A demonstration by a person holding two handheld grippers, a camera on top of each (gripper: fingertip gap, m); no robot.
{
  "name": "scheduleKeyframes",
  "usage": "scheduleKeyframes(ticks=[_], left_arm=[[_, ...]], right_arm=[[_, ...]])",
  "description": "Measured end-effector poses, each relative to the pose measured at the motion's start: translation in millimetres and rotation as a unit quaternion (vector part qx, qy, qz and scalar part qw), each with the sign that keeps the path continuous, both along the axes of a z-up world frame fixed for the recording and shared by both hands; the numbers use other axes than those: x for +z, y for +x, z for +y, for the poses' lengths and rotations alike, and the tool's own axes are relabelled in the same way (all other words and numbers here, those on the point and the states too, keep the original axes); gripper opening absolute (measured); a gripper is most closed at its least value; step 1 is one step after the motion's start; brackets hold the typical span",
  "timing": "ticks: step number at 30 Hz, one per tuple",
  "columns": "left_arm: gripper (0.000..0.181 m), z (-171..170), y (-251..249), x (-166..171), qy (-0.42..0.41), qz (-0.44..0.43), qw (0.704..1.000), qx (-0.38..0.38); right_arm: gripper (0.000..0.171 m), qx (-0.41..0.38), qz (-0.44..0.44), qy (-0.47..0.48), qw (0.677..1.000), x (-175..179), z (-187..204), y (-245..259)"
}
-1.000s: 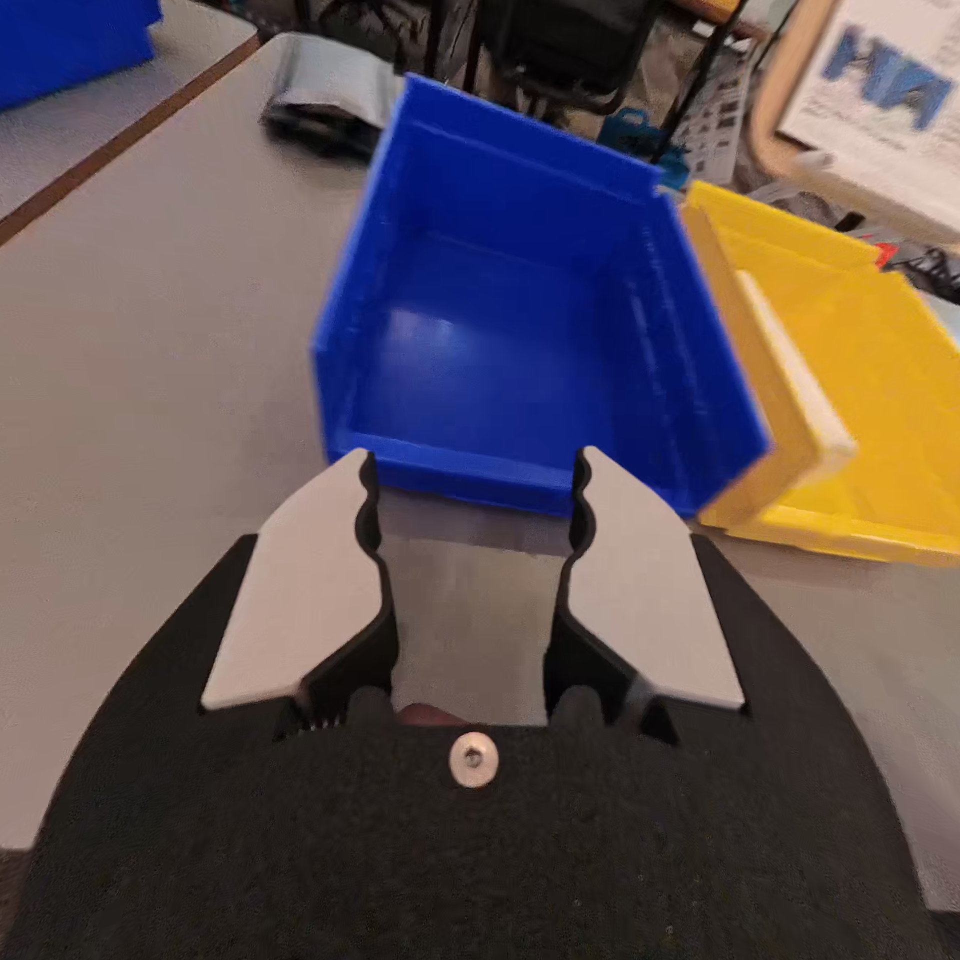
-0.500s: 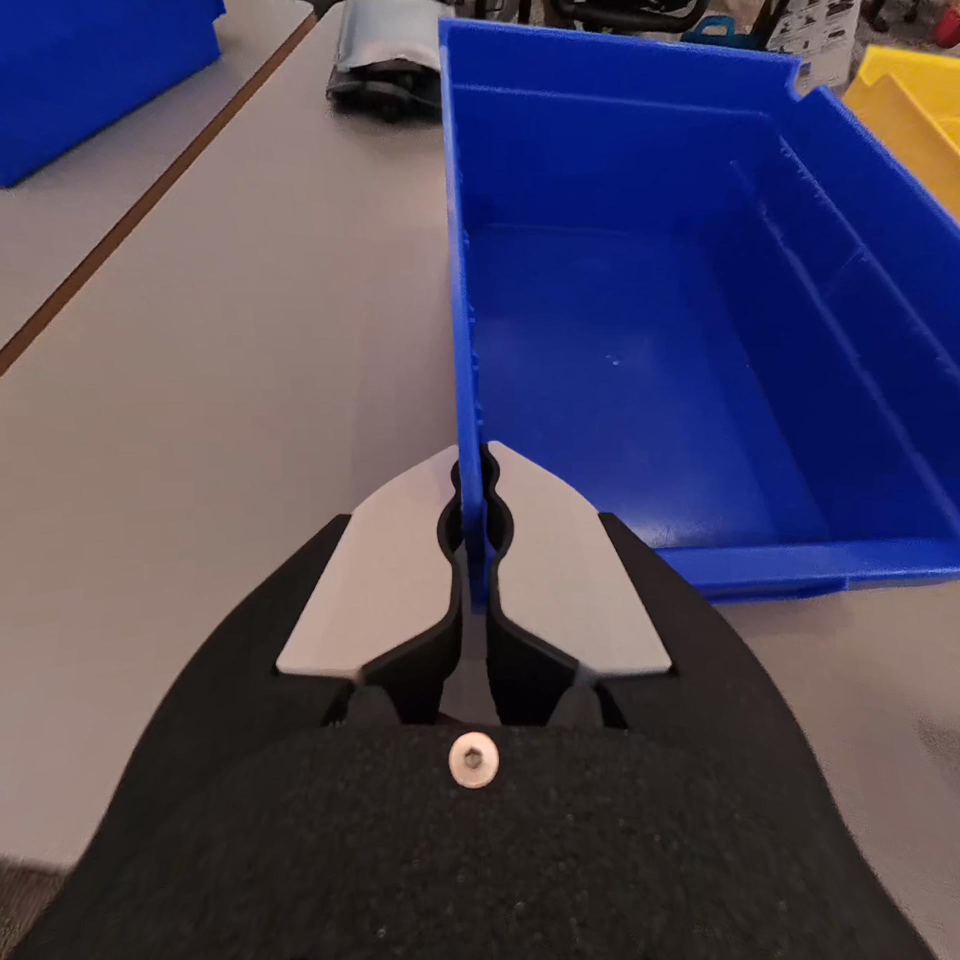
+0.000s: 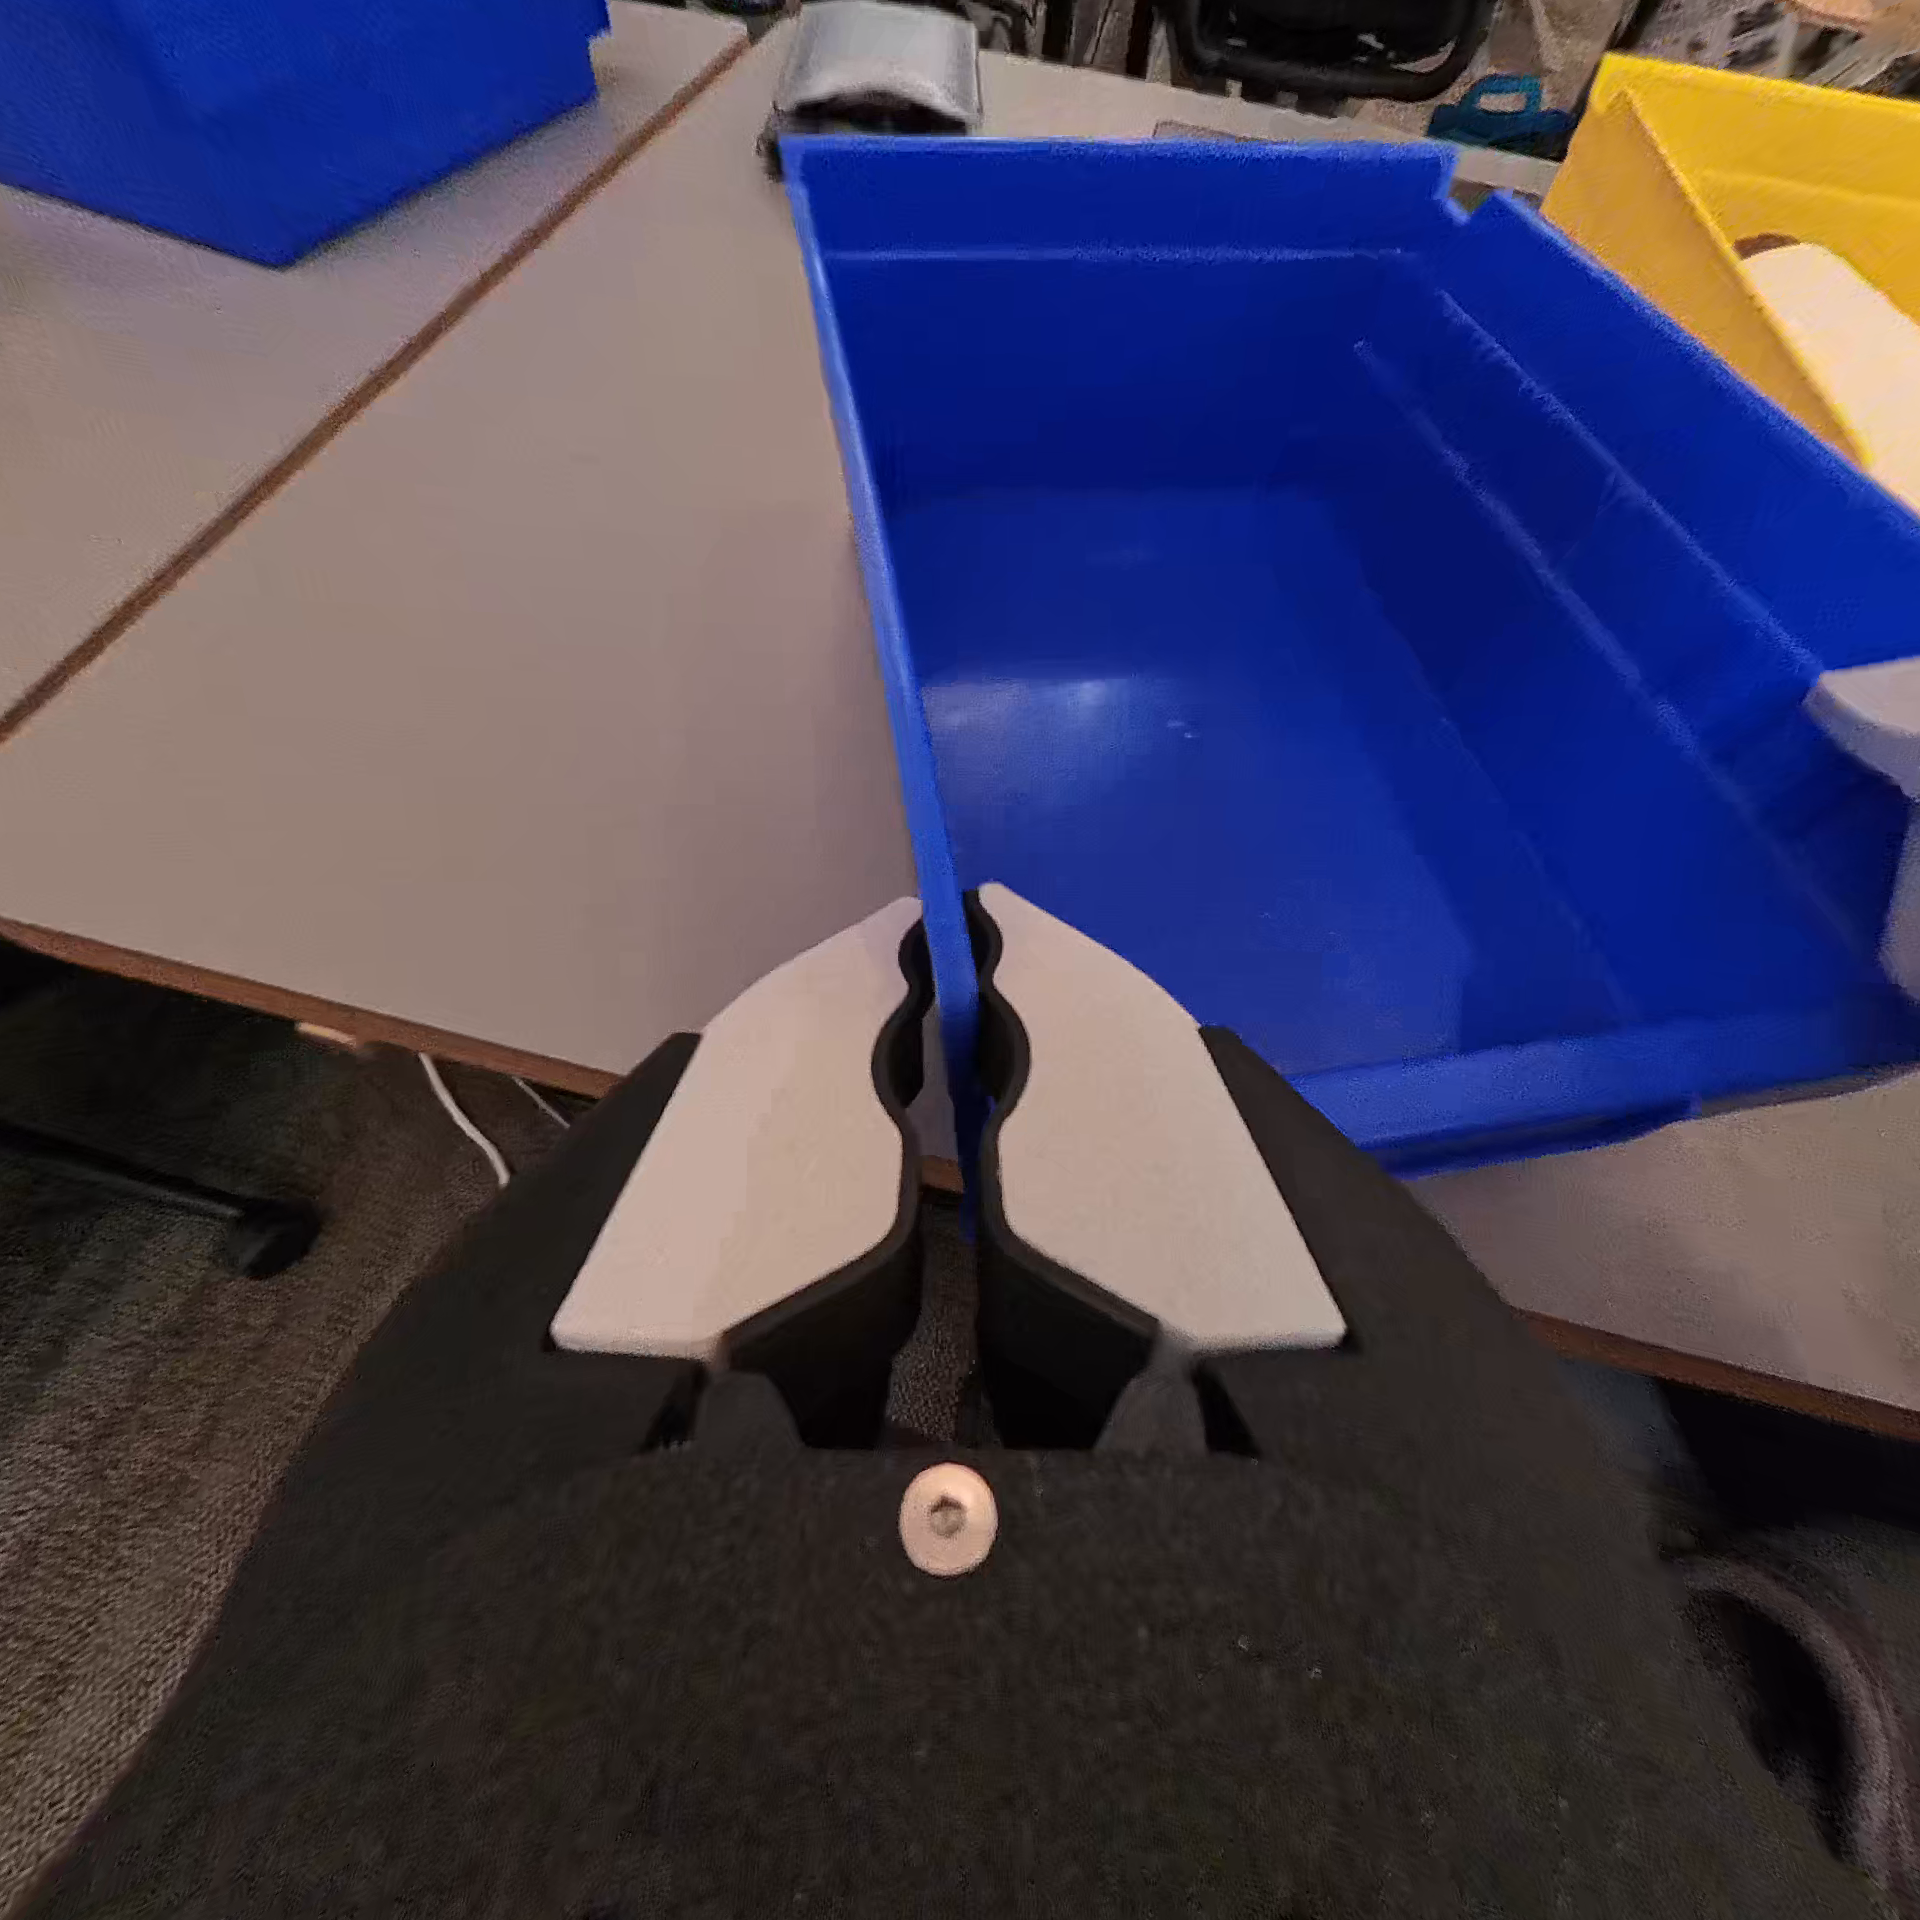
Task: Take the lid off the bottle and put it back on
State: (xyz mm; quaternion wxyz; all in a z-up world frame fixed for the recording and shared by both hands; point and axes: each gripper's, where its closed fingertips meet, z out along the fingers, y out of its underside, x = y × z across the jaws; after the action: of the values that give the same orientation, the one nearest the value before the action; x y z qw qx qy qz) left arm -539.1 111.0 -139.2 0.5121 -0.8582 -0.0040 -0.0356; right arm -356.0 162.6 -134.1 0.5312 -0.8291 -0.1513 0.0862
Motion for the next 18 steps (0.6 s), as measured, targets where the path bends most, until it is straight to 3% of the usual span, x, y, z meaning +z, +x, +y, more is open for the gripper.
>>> scheduleKeyframes(ticks=[4, 9, 14, 18], left_arm=[[0.004, -15, 8, 45, 0.070, 0.012, 0.997, 0.014], [0.004, -19, 43, 155, 0.184, 0.043, 0.982, 0.015], [0.003, -16, 128, 253, 0.268, 0.048, 0.962, -0.032], [0.004, -3, 231, 282, 0.290, 0.023, 0.949, -0.123]], right_arm=[[0.002, -0.005, -0.003, 0.089, 0.996, 55, 1, 4], [0.002, -0.019, 0.028, 0.199, 0.979, 157, -11, 38], [0.003, -0.078, 0.046, 0.295, 0.951, 260, -39, 124], [0.003, -0.148, 0.014, 0.323, 0.935, 302, -60, 225]])
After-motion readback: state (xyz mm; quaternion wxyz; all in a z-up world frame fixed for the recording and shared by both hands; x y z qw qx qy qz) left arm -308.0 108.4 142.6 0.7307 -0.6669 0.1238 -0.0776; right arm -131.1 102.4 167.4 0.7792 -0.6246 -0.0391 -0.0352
